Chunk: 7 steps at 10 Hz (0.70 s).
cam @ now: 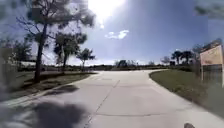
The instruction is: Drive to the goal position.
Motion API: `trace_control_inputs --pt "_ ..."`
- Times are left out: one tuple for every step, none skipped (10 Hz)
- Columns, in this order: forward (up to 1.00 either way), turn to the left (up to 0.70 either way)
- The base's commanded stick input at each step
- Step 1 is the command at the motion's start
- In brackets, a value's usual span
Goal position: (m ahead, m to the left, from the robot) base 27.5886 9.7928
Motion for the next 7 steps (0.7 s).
trace_control_inputs --pt "0.85 0.0" --pt "0.85 0.0" --pt "0.85 0.0" --pt "0.85 0.0" --pt "0.85 0.0" --pt "0.85 0.0" --pt "0.85 0.0"
